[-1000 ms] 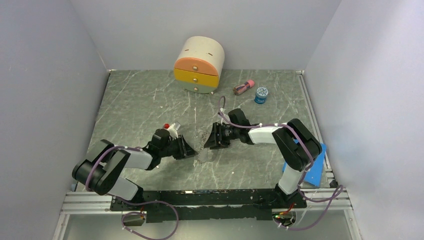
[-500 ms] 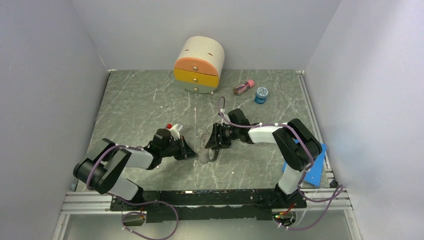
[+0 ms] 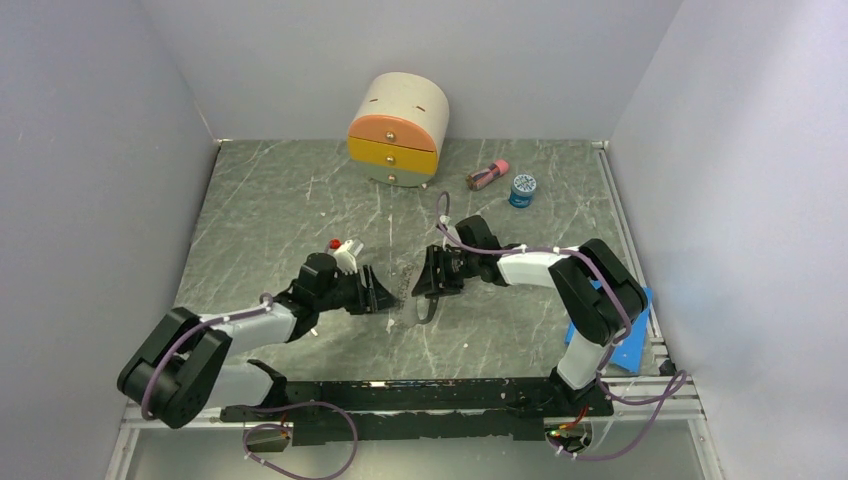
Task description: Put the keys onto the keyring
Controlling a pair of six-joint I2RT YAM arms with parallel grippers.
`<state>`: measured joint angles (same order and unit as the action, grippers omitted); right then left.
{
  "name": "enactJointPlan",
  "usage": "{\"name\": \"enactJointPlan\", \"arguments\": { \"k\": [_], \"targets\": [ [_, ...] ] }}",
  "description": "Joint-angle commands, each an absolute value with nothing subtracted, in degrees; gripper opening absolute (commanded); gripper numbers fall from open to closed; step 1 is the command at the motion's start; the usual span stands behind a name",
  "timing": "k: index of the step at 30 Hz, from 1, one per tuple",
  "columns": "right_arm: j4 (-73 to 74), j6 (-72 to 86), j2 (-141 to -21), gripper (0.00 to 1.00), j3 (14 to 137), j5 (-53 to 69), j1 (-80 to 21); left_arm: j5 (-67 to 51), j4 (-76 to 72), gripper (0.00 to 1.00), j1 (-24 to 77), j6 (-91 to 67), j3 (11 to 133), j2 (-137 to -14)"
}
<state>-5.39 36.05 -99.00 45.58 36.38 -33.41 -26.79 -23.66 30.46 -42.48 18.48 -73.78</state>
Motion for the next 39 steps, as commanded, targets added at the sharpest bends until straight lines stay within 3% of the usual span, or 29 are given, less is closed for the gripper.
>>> {"name": "enactJointPlan", "arguments": {
  "k": [1,10,14,26,39],
  "targets": [
    [-3.2,33.5,-96.8,0.52,48.6,34.7,-33.6,-23.9,-21.0,0.61,30.7,-40.3,19.9,-70.7],
    [-1.0,31.9,-97.0,0.51,50.0,32.9,-34.3,-23.6,-20.1,0.57,30.6,-40.0,22.0,-74.3],
    [-0.3,30.7,-96.2,0.50,50.7,30.2,-34.9,-20.5,-16.4,0.49,30.5,-43.0,24.2,-76.0],
    [2.8,28.3,-95.2,0.50,51.1,27.4,-35.1,-23.7,-25.4,0.42,30.4,-55.2,23.4,-83.0],
    [8.9,17.1,-96.7,0.52,56.7,15.8,-42.2,-20.3,-20.9,0.44,26.9,-55.6,21.5,-78.8]
  ]
}}
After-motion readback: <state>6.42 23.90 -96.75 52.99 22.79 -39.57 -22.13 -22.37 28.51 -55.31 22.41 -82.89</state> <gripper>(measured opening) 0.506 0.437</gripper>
